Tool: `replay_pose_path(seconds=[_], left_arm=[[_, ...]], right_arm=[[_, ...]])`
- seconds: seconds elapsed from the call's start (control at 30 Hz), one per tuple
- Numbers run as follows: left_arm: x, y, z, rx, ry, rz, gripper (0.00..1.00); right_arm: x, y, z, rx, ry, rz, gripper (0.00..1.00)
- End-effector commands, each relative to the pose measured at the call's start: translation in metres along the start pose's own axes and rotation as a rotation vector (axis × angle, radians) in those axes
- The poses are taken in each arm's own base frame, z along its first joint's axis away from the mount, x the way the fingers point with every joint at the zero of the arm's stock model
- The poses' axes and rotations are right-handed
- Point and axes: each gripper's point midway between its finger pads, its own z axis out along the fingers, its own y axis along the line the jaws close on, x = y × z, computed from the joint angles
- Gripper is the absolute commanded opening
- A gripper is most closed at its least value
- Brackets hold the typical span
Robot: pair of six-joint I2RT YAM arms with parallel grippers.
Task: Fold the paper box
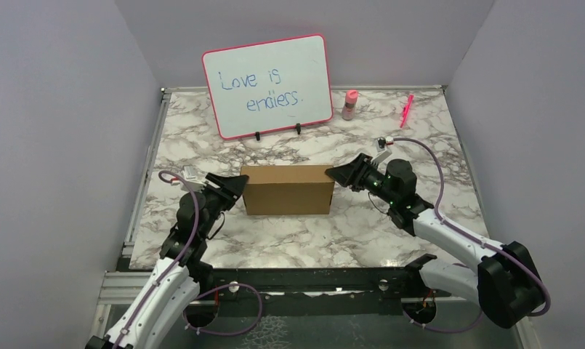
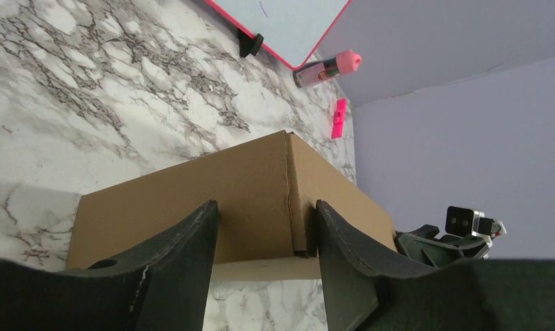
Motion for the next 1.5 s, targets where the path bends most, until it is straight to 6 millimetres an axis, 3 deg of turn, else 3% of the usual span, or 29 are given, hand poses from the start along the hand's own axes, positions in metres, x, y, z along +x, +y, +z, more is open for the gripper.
replay_pose_path(seconds=[0.0,0.13,0.37,0.63,0.93,1.07,1.3,1.47], left_arm=[[0.051,0.037,0.005,-0.066,0.207,0.010,0.52],[0.052,0.037,0.013,-0.069,0.220,0.025,0.52],[0.062,0.069,0.010,-0.144,0.208,-0.016,0.51],[0.067,0.099,0.009,-0.231,0.206,0.016,0.53],[0.076,0.112,0.011,-0.252,0.250,-0.039,0.54],[0.069,0.096,0.014,-0.187,0.244,-0.087,0.54],[0.037,0.044,0.023,-0.020,0.176,-0.082,0.64],[0.025,0.029,0.027,0.042,0.160,-0.088,0.67]], right_arm=[[0.061,-0.061,-0.011,0.163,0.185,0.013,0.39],[0.069,-0.068,-0.013,0.157,0.200,0.009,0.37],[0.094,-0.097,-0.026,0.225,0.229,-0.004,0.33],[0.110,-0.121,-0.027,0.296,0.264,0.006,0.29],[0.126,-0.130,-0.027,0.288,0.306,0.020,0.20],[0.123,-0.124,-0.024,0.270,0.309,0.021,0.20],[0.099,-0.099,-0.006,0.210,0.284,0.024,0.20],[0.079,-0.079,0.003,0.165,0.254,0.008,0.20]])
